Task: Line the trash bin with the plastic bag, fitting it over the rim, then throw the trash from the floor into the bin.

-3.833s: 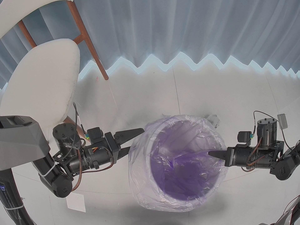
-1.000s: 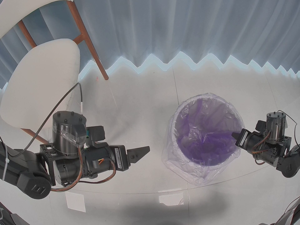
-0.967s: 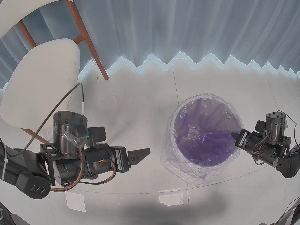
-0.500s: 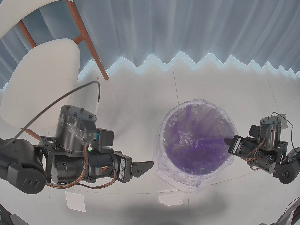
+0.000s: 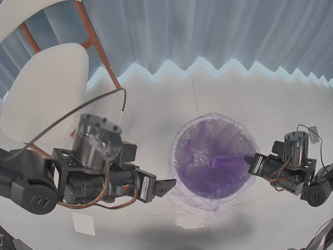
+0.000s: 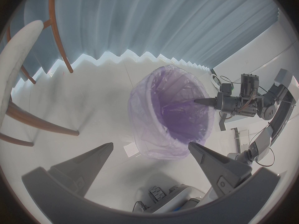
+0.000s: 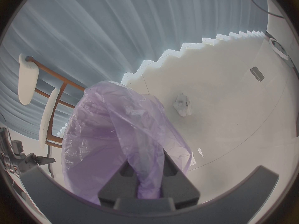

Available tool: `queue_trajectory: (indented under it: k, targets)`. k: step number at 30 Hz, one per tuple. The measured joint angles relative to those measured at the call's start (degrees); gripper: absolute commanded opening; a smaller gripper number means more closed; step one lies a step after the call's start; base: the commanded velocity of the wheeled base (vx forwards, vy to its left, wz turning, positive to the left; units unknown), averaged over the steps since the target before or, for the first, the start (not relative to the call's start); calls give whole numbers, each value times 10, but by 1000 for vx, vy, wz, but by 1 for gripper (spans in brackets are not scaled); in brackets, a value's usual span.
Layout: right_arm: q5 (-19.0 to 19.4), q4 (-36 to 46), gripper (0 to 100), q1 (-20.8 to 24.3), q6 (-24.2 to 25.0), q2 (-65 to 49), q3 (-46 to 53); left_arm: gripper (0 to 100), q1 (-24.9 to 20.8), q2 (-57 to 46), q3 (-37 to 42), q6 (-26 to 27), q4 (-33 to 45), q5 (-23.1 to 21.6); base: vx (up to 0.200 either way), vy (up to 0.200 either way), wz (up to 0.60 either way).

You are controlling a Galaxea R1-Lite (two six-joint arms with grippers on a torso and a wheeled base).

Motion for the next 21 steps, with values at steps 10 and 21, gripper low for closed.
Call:
queue_trajectory:
  k: [10,21]
  targets:
    - [-53,-15,0,25,0,26,-31,100,-41,45,-105,-92,111,45,0,0,0]
    - [-65,-31,0,40,4,53,-73,100,-56,104,-194,-343,217,62,0,0,0]
